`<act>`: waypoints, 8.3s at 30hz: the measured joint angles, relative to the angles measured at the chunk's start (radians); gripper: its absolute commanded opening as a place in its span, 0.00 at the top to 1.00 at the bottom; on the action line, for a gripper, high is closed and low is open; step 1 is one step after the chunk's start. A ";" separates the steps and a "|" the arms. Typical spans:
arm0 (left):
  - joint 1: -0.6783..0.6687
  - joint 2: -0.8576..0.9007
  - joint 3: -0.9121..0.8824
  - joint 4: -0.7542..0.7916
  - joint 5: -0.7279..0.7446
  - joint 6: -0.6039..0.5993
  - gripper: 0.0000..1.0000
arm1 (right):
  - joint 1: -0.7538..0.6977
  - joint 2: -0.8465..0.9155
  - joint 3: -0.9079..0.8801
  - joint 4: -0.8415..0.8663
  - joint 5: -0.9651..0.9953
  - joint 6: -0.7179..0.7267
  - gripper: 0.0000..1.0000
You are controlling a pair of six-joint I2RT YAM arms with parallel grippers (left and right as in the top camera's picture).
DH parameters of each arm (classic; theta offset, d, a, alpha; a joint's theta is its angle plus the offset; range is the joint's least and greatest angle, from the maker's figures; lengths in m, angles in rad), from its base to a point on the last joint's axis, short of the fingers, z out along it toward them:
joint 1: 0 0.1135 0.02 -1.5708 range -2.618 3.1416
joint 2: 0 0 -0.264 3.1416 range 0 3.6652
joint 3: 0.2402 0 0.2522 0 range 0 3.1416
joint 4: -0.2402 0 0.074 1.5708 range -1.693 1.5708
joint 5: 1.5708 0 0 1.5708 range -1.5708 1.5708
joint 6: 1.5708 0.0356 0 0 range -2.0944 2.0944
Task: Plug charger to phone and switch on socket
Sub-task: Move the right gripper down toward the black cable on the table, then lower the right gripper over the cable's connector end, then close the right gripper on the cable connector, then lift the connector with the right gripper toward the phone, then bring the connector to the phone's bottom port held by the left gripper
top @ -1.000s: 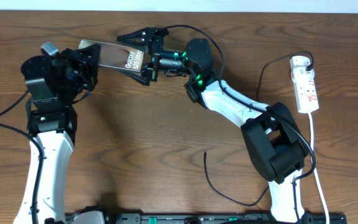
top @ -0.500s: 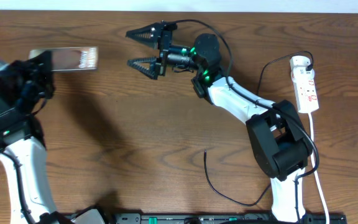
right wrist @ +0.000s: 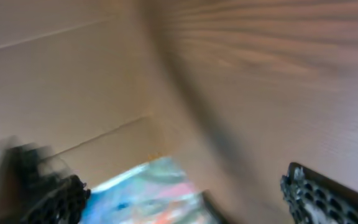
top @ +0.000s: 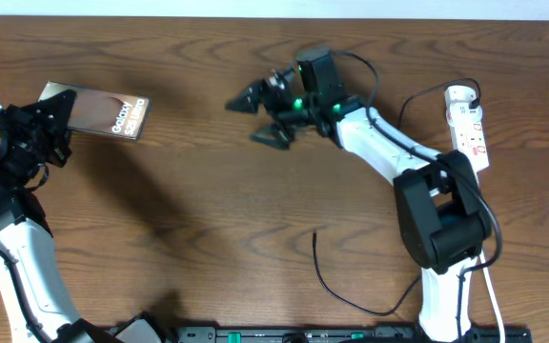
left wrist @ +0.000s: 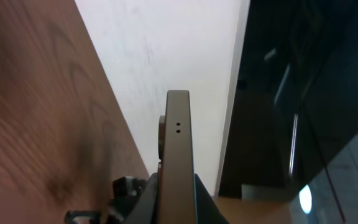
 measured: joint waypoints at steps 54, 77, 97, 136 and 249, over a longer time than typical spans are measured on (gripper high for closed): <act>-0.339 0.000 -0.032 -0.795 -0.097 0.809 0.93 | 0.177 -0.182 -0.176 -0.792 0.847 -0.525 0.01; -0.339 0.000 -0.032 -0.824 -0.131 0.837 0.93 | 0.242 -0.195 -0.332 -0.750 0.824 -0.406 0.02; -0.339 0.000 -0.032 -0.829 -0.141 0.845 0.93 | 0.296 -0.196 -0.339 -0.781 0.789 -0.319 0.38; -0.339 0.000 -0.032 -0.848 -0.156 0.857 0.93 | 0.319 -0.211 -0.370 -0.769 0.758 -0.251 0.80; -0.199 0.000 -0.039 -0.224 0.385 0.723 0.93 | 0.089 -0.052 0.087 -0.918 -0.615 -1.370 0.99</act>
